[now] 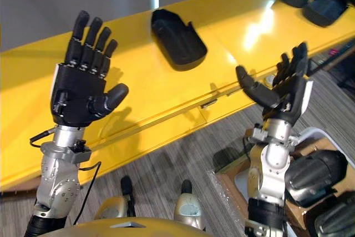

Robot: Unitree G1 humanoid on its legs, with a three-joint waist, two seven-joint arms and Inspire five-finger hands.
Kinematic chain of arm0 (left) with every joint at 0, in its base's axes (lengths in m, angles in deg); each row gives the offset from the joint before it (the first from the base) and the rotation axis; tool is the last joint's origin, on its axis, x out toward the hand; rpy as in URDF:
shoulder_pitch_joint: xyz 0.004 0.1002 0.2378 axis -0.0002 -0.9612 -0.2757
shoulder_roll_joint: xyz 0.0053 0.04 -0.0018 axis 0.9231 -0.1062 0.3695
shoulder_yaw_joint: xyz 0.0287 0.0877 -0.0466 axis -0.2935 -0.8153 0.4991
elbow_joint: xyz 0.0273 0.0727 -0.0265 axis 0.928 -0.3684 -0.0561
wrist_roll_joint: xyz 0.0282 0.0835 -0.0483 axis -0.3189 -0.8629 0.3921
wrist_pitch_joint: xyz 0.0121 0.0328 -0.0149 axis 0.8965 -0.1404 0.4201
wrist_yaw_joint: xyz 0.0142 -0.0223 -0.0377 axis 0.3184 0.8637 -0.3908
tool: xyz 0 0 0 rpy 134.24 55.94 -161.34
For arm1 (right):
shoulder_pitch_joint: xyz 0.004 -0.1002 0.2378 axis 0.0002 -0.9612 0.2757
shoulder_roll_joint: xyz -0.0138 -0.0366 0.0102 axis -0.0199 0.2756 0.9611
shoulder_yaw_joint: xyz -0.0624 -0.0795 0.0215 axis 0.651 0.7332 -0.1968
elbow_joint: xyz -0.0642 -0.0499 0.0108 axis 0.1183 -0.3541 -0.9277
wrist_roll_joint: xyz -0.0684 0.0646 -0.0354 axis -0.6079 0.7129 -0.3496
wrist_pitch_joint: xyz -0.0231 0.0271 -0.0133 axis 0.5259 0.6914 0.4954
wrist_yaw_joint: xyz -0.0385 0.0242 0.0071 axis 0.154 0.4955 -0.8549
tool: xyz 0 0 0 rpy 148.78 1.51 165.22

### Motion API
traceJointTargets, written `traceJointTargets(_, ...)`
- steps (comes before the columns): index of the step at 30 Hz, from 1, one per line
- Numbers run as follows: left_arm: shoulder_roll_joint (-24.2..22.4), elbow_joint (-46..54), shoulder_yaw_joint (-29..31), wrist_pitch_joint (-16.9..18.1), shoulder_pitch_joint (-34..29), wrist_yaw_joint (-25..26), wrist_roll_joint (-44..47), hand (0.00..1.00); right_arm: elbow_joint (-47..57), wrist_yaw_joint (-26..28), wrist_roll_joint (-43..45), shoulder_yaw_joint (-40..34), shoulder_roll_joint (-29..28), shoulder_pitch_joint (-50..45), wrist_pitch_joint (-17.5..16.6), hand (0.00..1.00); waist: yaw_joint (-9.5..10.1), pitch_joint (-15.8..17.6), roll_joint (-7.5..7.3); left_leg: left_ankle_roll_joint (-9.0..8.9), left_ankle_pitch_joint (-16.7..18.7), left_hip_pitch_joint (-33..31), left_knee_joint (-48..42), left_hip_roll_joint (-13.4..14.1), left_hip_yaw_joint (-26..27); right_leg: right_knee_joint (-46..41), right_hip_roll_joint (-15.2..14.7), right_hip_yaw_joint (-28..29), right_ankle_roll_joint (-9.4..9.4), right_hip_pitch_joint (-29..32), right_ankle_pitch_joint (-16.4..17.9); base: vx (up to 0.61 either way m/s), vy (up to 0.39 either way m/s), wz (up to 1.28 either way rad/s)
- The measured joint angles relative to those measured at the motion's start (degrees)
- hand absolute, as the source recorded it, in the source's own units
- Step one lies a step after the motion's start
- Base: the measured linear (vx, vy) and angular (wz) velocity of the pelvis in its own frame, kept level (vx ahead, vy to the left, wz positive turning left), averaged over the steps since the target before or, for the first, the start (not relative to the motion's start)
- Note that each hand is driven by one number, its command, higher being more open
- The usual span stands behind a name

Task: Walk over and take three plastic housings, then place them on the shelf

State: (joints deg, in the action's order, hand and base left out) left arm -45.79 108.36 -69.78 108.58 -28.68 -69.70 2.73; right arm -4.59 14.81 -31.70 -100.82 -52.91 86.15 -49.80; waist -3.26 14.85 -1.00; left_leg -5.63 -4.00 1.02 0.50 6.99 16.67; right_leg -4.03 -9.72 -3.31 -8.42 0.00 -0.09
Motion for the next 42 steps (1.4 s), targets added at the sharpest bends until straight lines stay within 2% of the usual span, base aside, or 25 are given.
traceJointTargets(2, -0.53, -0.02, -2.43, -0.24, 0.41, 0.54, -0.36, 1.0, 2.41, 0.14, 0.08, 0.6, -1.3, -3.95, 0.45, 1.0, -0.77, -1.17, 0.06, -0.22, 1.79, 0.4, -1.68, 0.46, 3.06, 0.39, 0.26, 3.15, -0.49, 0.84, -0.4, 0.03, 0.038, -0.88)
traceJointTargets(9, -1.64, -2.99, -8.98, -1.65, 3.95, 7.32, -3.67, 1.0, 7.24, 2.23, 5.5, 1.22, -7.26, -18.98, 0.36, 1.0, -6.61, -4.09, -1.04, -1.71, 10.26, 1.31, -11.84, 4.73, 14.2, 2.63, 2.96, 15.21, -1.59, 2.55, -2.83, 0.04, 0.016, -0.92)
traceJointTargets(11, -1.58, -4.04, -9.74, -1.65, 4.04, 10.23, -7.17, 1.0, 7.47, 1.71, 5.56, 1.81, -8.79, -21.84, -0.7, 1.0, -8.34, -4.14, -1.03, -2.09, 12.31, 0.4, -14.36, 5.91, 16.08, 3.57, 3.6, 17.41, -1.59, 3.48, -3.73, -0.02, 0.015, -0.6)
traceJointTargets(13, -1.55, -6.13, -10.12, -2.68, 4.05, 15.35, -13.5, 1.0, 7.91, -0.68, 7.45, 4.32, -10.57, -23.79, -5.23, 1.0, -9.85, -4.21, -0.65, -2.22, 13.54, -1.4, -16.45, 6.65, 16.89, 4.12, 3.98, 18.67, -1.49, 5.27, -4.43, -0.04, 0.0, -0.32)
traceJointTargets(14, -1.52, -6.89, -10.09, -2.86, 3.96, 16.26, -14.05, 1.0, 8.16, -1.14, 7.68, 4.72, -11.17, -23.86, -6.29, 1.0, -9.91, -4.24, -0.45, -2.13, 13.5, -1.77, -16.84, 6.65, 16.88, 4.13, 4.06, 18.98, -1.37, 5.76, -4.68, -0.04, -0.006, -0.24)
traceJointTargets(15, -1.38, -7.62, -9.3, -3.56, 3.13, 17.89, -14.85, 1.0, 9.39, -1.99, 7.71, 5.95, -11.6, -23.76, -7.59, 1.0, -9.64, -4.14, 0.33, -1.4, 13.89, -3.03, -18.29, 6.58, 14.99, 4.17, 4.36, 19.67, -1.15, 6.76, -5.11, -0.03, 0.007, -0.38)
traceJointTargets(16, -1.47, -7.63, -7.59, -3.96, 1.31, 19.55, -15.34, 1.0, 10.43, -2.15, 7.77, 7.44, -11.55, -23.38, -8.41, 1.0, -9.13, -4.07, 1.44, -0.63, 14.83, -4.83, -19.79, 6.2, 8.64, 4.29, 5.02, 20.84, -0.8, 7.65, -5.66, -0.03, 0.018, -0.44)
traceJointTargets(17, -1.43, -7.65, -6.28, -4.08, 0.08, 20.29, -15.46, 1.0, 10.45, -2.13, 7.77, 8.31, -11.55, -22.75, -8.65, 1.0, -8.99, -3.95, 1.83, -0.22, 15.26, -5.42, -20.33, 5.78, 5.67, 4.31, 5.26, 21.39, -0.78, 7.85, -5.86, -0.02, 0.043, -0.48)
traceJointTargets(18, -1.43, -7.62, -3.16, -4.18, -2.63, 21.21, -15.21, 1.0, 10.4, -2.26, 7.37, 9.83, -11.54, -21.61, -8.78, 1.0, -8.43, -3.59, 2.54, 0.56, 16.45, -5.68, -20.81, 4.8, 0.42, 4.23, 5.64, 22.42, -0.76, 7.93, -5.96, -0.04, 0.082, -0.58)
traceJointTargets(19, -1.49, -7.14, 0.35, -4.17, -5.5, 21.72, -14.53, 1.0, 10.17, -2.36, 6.85, 11.07, -11.31, -20.61, -9.1, 1.0, -6.54, -3.17, 3.45, 1.57, 18.96, -5.58, -21.3, 3.22, -5.54, 4.22, 6.21, 24.17, -0.71, 7.99, -6.06, -0.05, 0.113, -0.67)
traceJointTargets(21, -1.51, -6.52, 5.35, -3.77, -8.97, 22.86, -13.48, 1.0, 8.77, -2.36, 6.78, 12.64, -10.3, -19.17, -9.83, 1.0, -3.59, -2.7, 4.46, 0.85, 21.53, -5.61, -22.42, 1.14, -9.88, 4.03, 6.45, 26.44, -0.58, 8.48, -6.04, -0.11, 0.212, -0.62)
traceJointTargets(23, -1.54, -6.5, 8.79, -2.57, -10.5, 24.22, -13.49, 1.0, 6.32, -3.15, 6.22, 13.48, -9.42, -17.59, -9.8, 1.0, -1.68, -2.67, 4.4, 0.8, 21.95, -6.14, -22.68, -0.57, -10.3, 3.93, 5.26, 26.56, -0.6, 9.03, -6.04, -0.1, 0.169, -0.11)
traceJointTargets(26, -1.74, -3.49, 10.08, 0.66, -12.17, 24.7, -13.24, 1.0, 2.72, -5.98, 4.54, 14.9, -8.22, -16.49, -9.67, 1.0, -0.02, -2.51, 4.48, 1.08, 21.8, -6.82, -23.92, -1.09, -11.09, 2.62, 4.75, 25.05, -0.84, 9.34, -6.14, -0.03, 0.094, 0.15)
traceJointTargets(30, -2.18, 2.44, 7.35, 5.12, -10.46, 23.98, -13.11, 1.0, 2.29, -6.31, 4.92, 15.49, -8.51, -17.82, -9.81, 1.0, -0.77, -0.6, 4.88, 0.98, 22.3, -7.7, -27.03, -1.56, -11.91, -0.6, 5.08, 23.33, -1.2, 10.92, -6.4, 0.0, 0.042, -0.13)
traceJointTargets(32, -2.23, 2.43, 5.85, 5.66, -8.86, 23.98, -13.62, 1.0, 1.23, -4.33, 7.54, 15.53, -9.34, -18.45, -10.44, 1.0, -1.66, 0.41, 4.52, 1.65, 23.29, -6.03, -28.13, -1.56, -10.84, -2.75, 5.54, 23.07, -1.36, 10.68, -6.5, -0.08, 0.067, -0.49)
traceJointTargets(33, -2.13, 2.22, 5.27, 5.64, -7.81, 24.27, -13.98, 1.0, 1.16, -2.82, 9.82, 15.5, -10.42, -18.47, -11.06, 1.0, -1.77, 1.35, 4.11, 2.12, 23.69, -4.75, -28.58, -1.54, -9.96, -3.31, 5.64, 21.6, -2.11, 10.2, -7.17, -0.21, 0.061, -0.95)
traceJointTargets(34, -2.08, 2.18, 5.42, 5.57, -6.91, 24.74, -15.04, 1.0, 0.6, -0.7, 13.05, 15.79, -11.36, -17.51, -11.55, 1.0, -1.42, 2.54, 3.97, 3.03, 23.61, -3.67, -28.84, -0.5, -8.51, -1.33, 5.98, 19.73, -3.13, 9.73, -10.49, -0.17, 0.029, -0.97)
traceJointTargets(35, -2.07, 2.08, 5.8, 5.31, -6.95, 24.82, -15.49, 1.0, 0.0, 0.54, 14.67, 16.33, -11.61, -16.77, -11.83, 1.0, -1.36, 2.57, 4.52, 3.24, 23.7, -3.74, -28.84, 0.72, -6.97, 1.64, 5.97, 18.95, -4.13, 9.04, -14.32, -0.3, 0.029, -1.11)
traceJointTargets(36, -2.36, 1.15, 6.91, 4.82, -6.63, 24.34, -15.99, 1.0, -0.84, 1.62, 17.11, 17.29, -11.82, -15.26, -12.11, 1.0, -0.7, 2.99, 5.33, 3.36, 23.07, -4.12, -28.74, 1.71, -4.93, -7.09, 5.47, 13.87, 0.28, 12.06, -9.09, -0.26, 0.03, -0.9)
traceJointTargets(37, -2.75, 0.98, 7.83, 4.51, -6.75, 23.77, -15.8, 1.0, -2.57, 2.05, 18.12, 19.16, -11.2, -12.92, -12.15, 1.0, -0.11, 2.92, 5.37, 3.19, 21.85, -4.23, -27.85, 2.36, -3.21, -17.66, 3.4, 10.52, 3.83, 15.31, -2.9, -0.28, 0.021, -0.79)
traceJointTargets(38, -3.05, 0.82, 8.18, 4.4, -7.06, 23.7, -15.8, 1.0, -3.45, 2.05, 18.11, 20.36, -10.64, -11.8, -12.15, 1.0, 0.25, 2.94, 5.49, 3.03, 21.3, -4.35, -27.51, 2.92, -2.58, -21.2, 2.04, 9.52, 4.34, 15.95, -1.23, -0.15, -0.052, -0.67)
traceJointTargets(39, -4.22, 0.07, 8.45, 4.31, -7.42, 23.26, -15.95, 1.0, -5.06, 0.92, 17.39, 23.23, -9.66, -9.81, -12.08, 1.0, 1.22, 3.01, 6.13, 2.22, 20.41, -4.61, -27.14, 4.71, -1.77, -25.48, -0.85, 8.25, 5.39, 15.82, 0.66, -0.12, -0.144, -0.61)
traceJointTargets(40, -4.64, -0.83, 8.57, 4.28, -7.57, 22.4, -15.26, 1.0, -6.85, -1.0, 15.65, 26.22, -9.72, -8.07, -11.97, 1.0, 2.2, 3.18, 6.66, 1.02, 19.68, -4.75, -26.8, 6.53, -1.3, -27.79, -4.28, 7.46, 6.25, 15.02, 1.21, -0.12, -0.193, -0.54)
traceJointTargets(41, -4.63, -1.19, 8.28, 4.26, -7.56, 21.89, -14.34, 1.0, -7.74, -2.18, 14.58, 27.94, -10.01, -7.37, -11.8, 1.0, 2.48, 3.17, 6.65, 0.22, 19.36, -4.79, -26.6, 7.42, -1.29, -28.33, -6.19, 7.2, 6.3, 14.22, 1.22, -0.09, -0.273, -0.44)
traceJointTargets(42, -4.53, -1.44, 6.87, 4.26, -7.55, 21.16, -12.09, 1.0, -8.79, -3.98, 12.21, 30.26, -10.76, -6.86, -11.08, 1.0, 3.28, 2.92, 6.21, -1.4, 18.86, -4.77, -26.19, 8.98, -1.35, -28.99, -9.51, 7.04, 6.33, 13.07, 1.2, -0.06, -0.362, -0.34)
